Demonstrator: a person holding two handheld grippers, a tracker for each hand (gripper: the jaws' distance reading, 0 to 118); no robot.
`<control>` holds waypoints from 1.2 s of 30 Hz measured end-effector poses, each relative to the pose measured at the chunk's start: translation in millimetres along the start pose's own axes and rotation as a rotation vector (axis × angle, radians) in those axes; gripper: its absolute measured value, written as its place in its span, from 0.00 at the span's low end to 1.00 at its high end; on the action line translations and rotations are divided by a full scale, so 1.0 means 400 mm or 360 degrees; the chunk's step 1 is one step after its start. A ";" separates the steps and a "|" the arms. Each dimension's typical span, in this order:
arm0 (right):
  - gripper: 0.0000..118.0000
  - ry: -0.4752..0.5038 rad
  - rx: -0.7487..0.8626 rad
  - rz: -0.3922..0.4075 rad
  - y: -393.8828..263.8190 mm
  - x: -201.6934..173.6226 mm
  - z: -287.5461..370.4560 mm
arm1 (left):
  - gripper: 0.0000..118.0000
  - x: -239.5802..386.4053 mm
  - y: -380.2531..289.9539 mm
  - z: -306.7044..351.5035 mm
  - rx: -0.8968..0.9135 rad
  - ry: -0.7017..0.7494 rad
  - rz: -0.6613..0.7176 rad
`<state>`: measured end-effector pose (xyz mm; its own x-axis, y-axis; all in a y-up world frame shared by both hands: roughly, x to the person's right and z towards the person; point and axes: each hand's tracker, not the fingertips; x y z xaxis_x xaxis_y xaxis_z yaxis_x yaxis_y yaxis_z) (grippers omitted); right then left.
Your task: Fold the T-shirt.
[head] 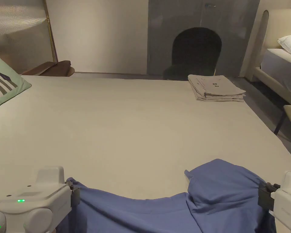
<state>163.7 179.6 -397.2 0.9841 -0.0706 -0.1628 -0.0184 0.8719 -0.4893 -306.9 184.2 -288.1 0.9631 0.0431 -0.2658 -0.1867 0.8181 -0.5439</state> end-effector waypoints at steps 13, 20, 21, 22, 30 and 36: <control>0.03 0.0069 0.0679 0.0002 0.198 -0.028 0.430 | 0.01 -0.025 0.150 0.388 0.0564 -0.0062 0.0160; 0.03 0.0091 0.0861 0.0021 0.312 -0.067 0.546 | 0.01 -0.044 0.246 0.486 0.0716 -0.0090 0.0189; 0.03 0.0095 0.0883 0.0020 0.334 -0.066 0.551 | 0.01 -0.046 0.265 0.493 0.0732 -0.0093 0.0192; 0.03 0.0094 0.0902 0.0020 0.354 -0.071 0.555 | 0.01 -0.056 0.286 0.493 0.0743 -0.0093 0.0202; 0.03 0.0120 0.1006 0.0015 0.547 -0.109 0.519 | 0.01 -0.086 0.496 0.482 0.0857 -0.0108 0.0283; 0.03 0.0130 0.1073 0.0031 0.695 -0.153 0.422 | 0.01 -0.097 0.648 0.413 0.0928 -0.0106 0.0314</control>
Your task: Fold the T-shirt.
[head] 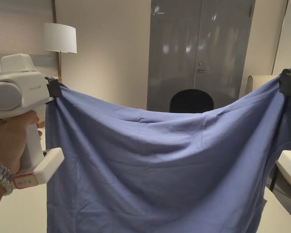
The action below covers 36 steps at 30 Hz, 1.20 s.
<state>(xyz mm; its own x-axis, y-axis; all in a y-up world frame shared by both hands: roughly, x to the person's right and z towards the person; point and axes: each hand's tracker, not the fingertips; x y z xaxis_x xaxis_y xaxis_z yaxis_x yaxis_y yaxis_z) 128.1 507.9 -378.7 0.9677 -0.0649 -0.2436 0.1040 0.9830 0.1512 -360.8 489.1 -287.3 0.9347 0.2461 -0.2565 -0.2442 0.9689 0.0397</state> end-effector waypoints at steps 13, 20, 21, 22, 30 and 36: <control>0.03 -0.0054 0.0162 0.0051 0.084 -0.011 -0.384 | 0.01 0.018 0.115 -0.353 0.0148 -0.0001 0.0056; 0.03 -0.0083 0.0209 0.0040 0.104 0.005 -0.505 | 0.01 0.016 0.131 -0.486 0.0184 -0.0034 0.0142; 0.03 -0.0090 0.0211 0.0049 0.105 -0.001 -0.514 | 0.01 0.015 0.131 -0.499 0.0192 -0.0032 0.0154; 0.03 -0.0086 0.0218 0.0051 0.103 0.000 -0.520 | 0.01 0.015 0.129 -0.511 0.0196 -0.0031 0.0158; 0.03 -0.0077 0.0146 0.0130 0.024 -0.003 -0.533 | 0.01 0.002 0.055 -0.546 0.0169 -0.0018 0.0154; 0.03 -0.0060 0.0063 0.0100 -0.029 0.013 -0.481 | 0.01 -0.017 -0.011 -0.516 0.0077 0.0006 0.0176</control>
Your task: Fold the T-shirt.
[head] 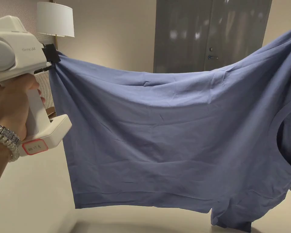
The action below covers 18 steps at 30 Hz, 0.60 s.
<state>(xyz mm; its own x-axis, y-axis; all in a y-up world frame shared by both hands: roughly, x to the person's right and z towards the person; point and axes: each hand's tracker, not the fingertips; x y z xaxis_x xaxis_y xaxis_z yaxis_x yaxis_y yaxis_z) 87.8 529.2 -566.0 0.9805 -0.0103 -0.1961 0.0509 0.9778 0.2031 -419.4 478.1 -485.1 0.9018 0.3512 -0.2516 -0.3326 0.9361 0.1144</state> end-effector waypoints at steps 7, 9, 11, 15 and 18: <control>0.03 0.0012 -0.0095 -0.0027 -0.027 0.019 0.162 | 0.01 -0.005 -0.054 0.152 -0.0063 0.0012 -0.0045; 0.03 0.0026 -0.0126 -0.0029 -0.039 0.021 0.218 | 0.01 -0.018 -0.072 0.210 -0.0091 0.0016 -0.0023; 0.03 0.0035 -0.0159 -0.0019 -0.054 0.026 0.285 | 0.01 -0.027 -0.096 0.277 -0.0108 0.0023 -0.0016; 0.03 0.0063 -0.0242 -0.0013 -0.119 0.035 0.430 | 0.01 -0.050 -0.149 0.418 -0.0170 0.0046 -0.0053; 0.03 0.0064 -0.0318 -0.0023 -0.161 0.046 0.557 | 0.01 -0.074 -0.194 0.528 -0.0229 0.0049 -0.0078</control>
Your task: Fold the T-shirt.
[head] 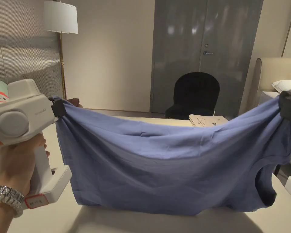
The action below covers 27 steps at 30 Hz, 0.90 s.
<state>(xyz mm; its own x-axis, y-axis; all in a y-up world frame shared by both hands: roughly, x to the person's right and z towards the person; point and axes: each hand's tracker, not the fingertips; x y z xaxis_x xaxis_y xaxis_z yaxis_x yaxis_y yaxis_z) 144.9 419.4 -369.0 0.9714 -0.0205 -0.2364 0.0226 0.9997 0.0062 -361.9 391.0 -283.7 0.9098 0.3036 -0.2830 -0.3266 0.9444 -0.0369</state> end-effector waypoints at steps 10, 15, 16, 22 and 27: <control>0.03 0.0062 -0.0302 -0.0023 -0.265 0.009 0.351 | 0.01 -0.109 -0.275 0.329 -0.0264 0.0045 -0.0090; 0.03 0.0089 -0.0526 -0.0001 -0.396 0.013 0.492 | 0.01 -0.168 -0.444 0.458 -0.0465 0.0112 -0.0155; 0.03 0.0091 -0.0567 0.0003 -0.423 0.013 0.516 | 0.01 -0.182 -0.474 0.476 -0.0516 0.0130 -0.0158; 0.03 0.0078 -0.0864 -0.0015 -0.573 -0.002 0.611 | 0.01 -0.268 -0.612 0.527 -0.0795 0.0205 -0.0072; 0.03 -0.0006 -0.1114 -0.0031 -0.707 0.040 0.610 | 0.01 -0.305 -0.683 0.509 -0.1008 0.0245 -0.0135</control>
<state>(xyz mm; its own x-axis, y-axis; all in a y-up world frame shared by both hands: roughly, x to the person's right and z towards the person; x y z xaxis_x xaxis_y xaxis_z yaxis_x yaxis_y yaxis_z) 211.6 133.7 -137.6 0.9732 -0.0376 -0.2269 -0.1160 0.7714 -0.6257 -331.7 121.6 -43.8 0.9074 0.1657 -0.3863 -0.3858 0.6931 -0.6090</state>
